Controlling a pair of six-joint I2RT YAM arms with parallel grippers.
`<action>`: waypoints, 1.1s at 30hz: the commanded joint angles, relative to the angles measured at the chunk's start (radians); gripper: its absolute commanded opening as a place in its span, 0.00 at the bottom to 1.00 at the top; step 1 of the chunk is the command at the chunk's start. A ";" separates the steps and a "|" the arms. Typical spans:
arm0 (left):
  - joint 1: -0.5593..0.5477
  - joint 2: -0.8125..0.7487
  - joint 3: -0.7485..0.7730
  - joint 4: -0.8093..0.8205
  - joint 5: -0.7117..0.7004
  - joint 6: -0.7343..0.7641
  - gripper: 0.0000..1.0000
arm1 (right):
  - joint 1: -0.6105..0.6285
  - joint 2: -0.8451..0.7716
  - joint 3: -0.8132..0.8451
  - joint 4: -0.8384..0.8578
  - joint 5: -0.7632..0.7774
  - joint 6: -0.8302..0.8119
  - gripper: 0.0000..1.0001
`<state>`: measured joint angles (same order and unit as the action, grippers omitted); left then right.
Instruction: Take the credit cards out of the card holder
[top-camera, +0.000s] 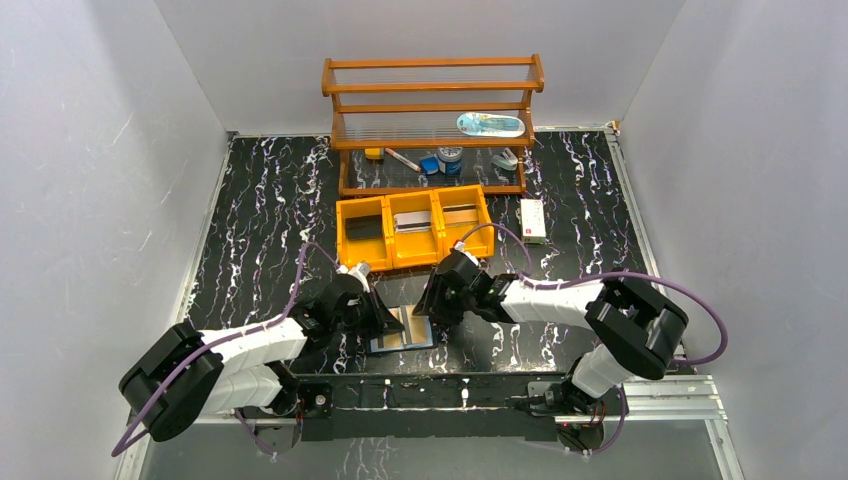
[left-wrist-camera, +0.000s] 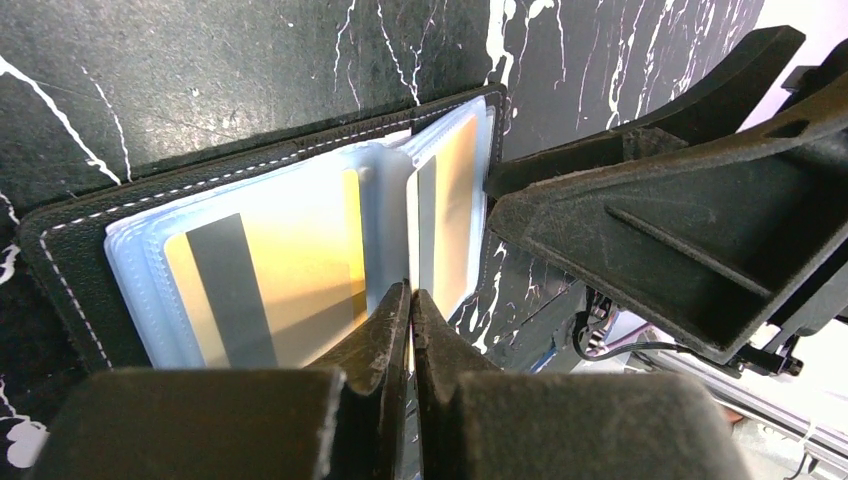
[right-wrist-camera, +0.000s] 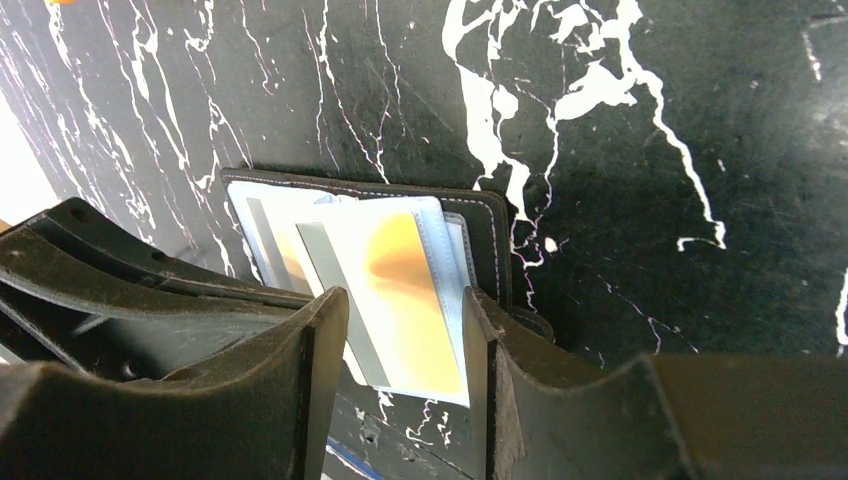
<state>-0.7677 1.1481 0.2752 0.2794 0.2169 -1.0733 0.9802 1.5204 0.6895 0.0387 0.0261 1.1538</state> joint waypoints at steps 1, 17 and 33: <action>-0.002 -0.017 -0.001 -0.031 -0.021 0.022 0.00 | 0.003 -0.060 0.033 -0.057 0.024 -0.052 0.55; -0.002 0.004 0.016 -0.021 -0.004 0.041 0.00 | 0.020 0.030 0.065 0.025 -0.071 -0.091 0.56; -0.002 -0.076 0.030 -0.113 -0.053 0.063 0.09 | 0.020 0.076 0.052 -0.091 0.027 -0.014 0.55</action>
<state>-0.7677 1.0946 0.2947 0.1669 0.1776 -1.0168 1.0019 1.5661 0.7464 0.0063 0.0177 1.1549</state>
